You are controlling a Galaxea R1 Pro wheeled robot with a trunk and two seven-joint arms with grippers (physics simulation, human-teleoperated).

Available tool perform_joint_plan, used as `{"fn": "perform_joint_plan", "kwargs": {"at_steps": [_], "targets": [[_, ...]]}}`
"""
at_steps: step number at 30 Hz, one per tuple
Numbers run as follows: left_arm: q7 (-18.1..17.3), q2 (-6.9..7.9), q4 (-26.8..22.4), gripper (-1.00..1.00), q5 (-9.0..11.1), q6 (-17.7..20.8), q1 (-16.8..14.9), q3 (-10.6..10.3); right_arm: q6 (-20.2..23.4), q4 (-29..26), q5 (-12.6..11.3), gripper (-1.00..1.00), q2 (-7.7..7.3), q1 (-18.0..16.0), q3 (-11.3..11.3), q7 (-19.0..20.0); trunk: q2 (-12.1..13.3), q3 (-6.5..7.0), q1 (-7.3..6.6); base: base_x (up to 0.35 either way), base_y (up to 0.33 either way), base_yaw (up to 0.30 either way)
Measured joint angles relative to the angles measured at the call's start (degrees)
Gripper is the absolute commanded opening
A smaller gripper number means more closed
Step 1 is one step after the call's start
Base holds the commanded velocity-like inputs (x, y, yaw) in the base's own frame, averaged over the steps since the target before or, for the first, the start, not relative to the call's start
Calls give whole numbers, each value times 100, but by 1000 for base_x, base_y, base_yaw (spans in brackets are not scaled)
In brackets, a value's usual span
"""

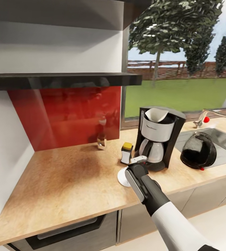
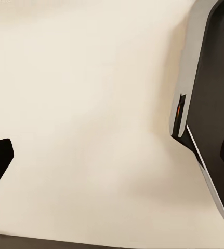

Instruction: Set up a coffee station on the kitchen countertop: keep the coffee maker on the countertop, move the bottle of coffee from the kitchen shelf to the counter next to the coffee maker, place a paper coffee filter on top of the coffee maker, put the saucer next to the coffee maker with the coffee cup on the saucer, and place the electric kettle next to the coffee maker.

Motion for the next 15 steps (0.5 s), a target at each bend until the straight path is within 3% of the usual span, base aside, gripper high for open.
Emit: {"fn": "perform_joint_plan", "kwargs": {"at_steps": [15], "targets": [[0, 0, 0, 100, 3, 0, 2, 0, 0, 6, -2, -100, 0, 0, 0, -2, 1, 0, 2, 22, 38, 0]]}}
